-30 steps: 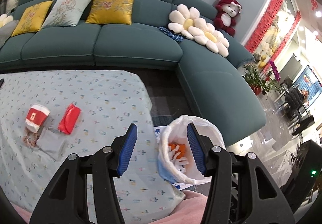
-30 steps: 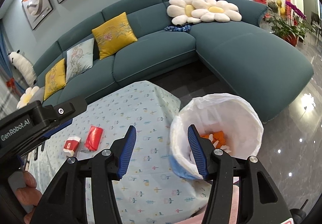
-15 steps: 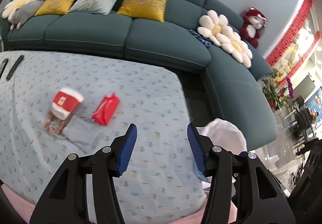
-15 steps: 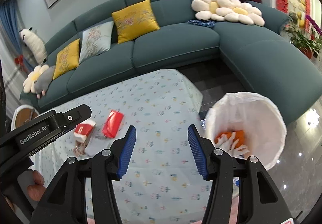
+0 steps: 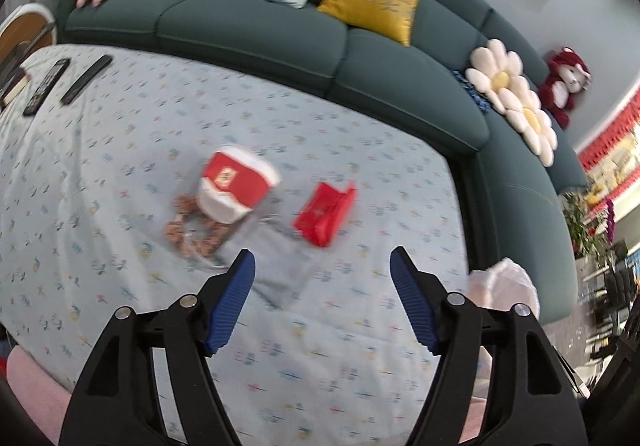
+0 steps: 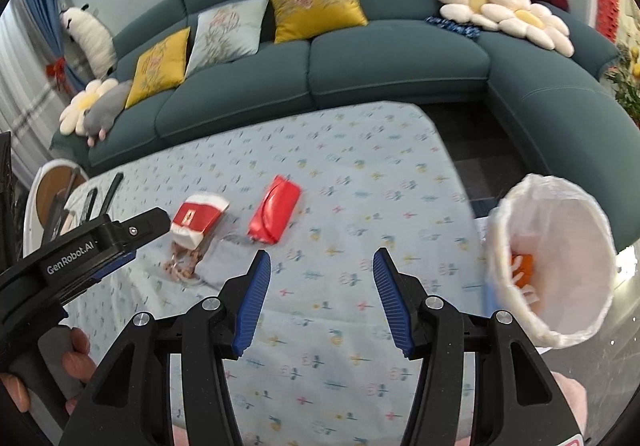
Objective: Collect trash
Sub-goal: 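Move both tools back over the table toward the red cup and packet, then grasp the red-and-white paper cup with the left tool while the right tool grasps the red packet, then carry cup and packet over the wastebasket and open both tools, then reach the left tool to the pink scrunchie while the right tool reaches the grey pouch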
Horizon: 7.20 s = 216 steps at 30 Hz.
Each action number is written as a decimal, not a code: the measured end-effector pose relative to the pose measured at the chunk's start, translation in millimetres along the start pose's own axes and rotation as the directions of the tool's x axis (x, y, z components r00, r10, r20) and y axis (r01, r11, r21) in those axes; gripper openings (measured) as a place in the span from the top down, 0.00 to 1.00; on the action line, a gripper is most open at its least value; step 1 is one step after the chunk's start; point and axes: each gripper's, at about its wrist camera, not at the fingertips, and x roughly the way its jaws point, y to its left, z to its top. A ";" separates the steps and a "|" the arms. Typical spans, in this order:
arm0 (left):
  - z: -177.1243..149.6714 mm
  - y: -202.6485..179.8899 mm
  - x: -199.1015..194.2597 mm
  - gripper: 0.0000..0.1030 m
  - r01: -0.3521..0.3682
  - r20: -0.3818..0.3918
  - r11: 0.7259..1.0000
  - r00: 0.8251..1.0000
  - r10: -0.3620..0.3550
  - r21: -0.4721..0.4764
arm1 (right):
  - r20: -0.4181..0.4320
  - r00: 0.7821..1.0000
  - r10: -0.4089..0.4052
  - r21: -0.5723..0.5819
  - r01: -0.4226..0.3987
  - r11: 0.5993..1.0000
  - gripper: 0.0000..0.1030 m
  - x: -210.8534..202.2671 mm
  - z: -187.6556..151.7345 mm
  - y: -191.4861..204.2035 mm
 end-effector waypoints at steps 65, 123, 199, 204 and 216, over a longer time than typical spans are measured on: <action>45.4 -66.8 23.6 0.80 0.087 -0.033 0.991 0.996 -0.084 0.104 | 0.084 0.996 -0.007 0.073 0.001 0.997 0.99 16.8 69.9 -18.2; -104.2 -358.5 20.4 0.79 0.271 -0.188 0.812 0.961 -0.201 0.517 | 0.214 0.958 -0.191 0.496 0.062 0.866 0.99 -114.5 -19.6 -317.9; -5.6 104.1 36.0 0.28 -0.138 -0.116 0.983 0.986 0.123 -0.125 | -0.094 0.996 -0.001 -0.045 -0.003 0.999 0.44 49.1 -28.5 43.2; -4.1 143.9 62.1 0.28 -0.165 -0.171 0.966 0.977 0.131 -0.199 | -0.167 0.986 -0.009 -0.075 -0.003 0.997 0.44 86.3 -33.7 68.9; 10.9 156.7 112.4 0.38 -0.177 -0.240 0.964 0.962 0.128 -0.196 | -0.276 0.961 -0.033 -0.068 0.015 0.998 0.47 161.1 -30.7 98.2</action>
